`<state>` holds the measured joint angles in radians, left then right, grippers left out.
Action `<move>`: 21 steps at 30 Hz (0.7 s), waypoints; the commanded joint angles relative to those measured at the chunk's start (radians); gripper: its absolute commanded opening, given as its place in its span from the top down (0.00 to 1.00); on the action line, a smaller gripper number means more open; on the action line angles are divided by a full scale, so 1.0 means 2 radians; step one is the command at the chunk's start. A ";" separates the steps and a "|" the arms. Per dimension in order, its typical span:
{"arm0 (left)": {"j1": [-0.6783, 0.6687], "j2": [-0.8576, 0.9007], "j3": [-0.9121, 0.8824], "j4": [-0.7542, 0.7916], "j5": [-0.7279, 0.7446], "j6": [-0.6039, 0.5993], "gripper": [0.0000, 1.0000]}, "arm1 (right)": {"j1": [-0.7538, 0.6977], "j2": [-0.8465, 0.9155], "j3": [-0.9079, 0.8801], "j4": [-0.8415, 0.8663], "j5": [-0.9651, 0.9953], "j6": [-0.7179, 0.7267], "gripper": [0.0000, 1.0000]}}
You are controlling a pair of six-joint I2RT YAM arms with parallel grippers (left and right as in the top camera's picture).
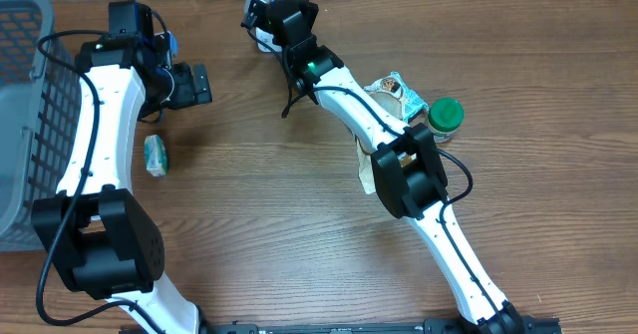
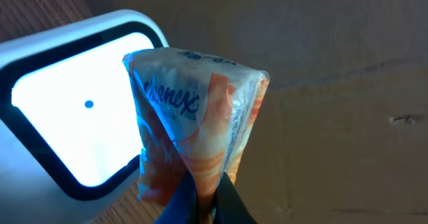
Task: Scan the item barcode
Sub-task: 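Carry the orange pack to the scanner and hold it there, then place the orange pack beside the jar and release it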
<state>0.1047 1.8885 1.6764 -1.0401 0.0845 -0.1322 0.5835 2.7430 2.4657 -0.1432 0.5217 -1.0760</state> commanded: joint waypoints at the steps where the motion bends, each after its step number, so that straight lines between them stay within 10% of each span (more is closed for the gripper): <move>1: -0.003 -0.006 0.005 0.000 -0.004 0.001 0.00 | 0.006 -0.003 0.002 0.004 0.010 -0.043 0.96; 12: -0.003 -0.006 0.005 0.000 -0.004 0.001 0.00 | 0.016 -0.022 0.002 0.007 0.019 -0.060 0.96; 21: -0.003 -0.006 0.005 0.000 -0.004 0.001 0.00 | 0.021 -0.113 0.002 -0.094 -0.042 0.123 0.96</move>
<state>0.1047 1.8885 1.6764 -1.0397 0.0845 -0.1318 0.6224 2.6934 2.4641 -0.2695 0.5182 -1.0626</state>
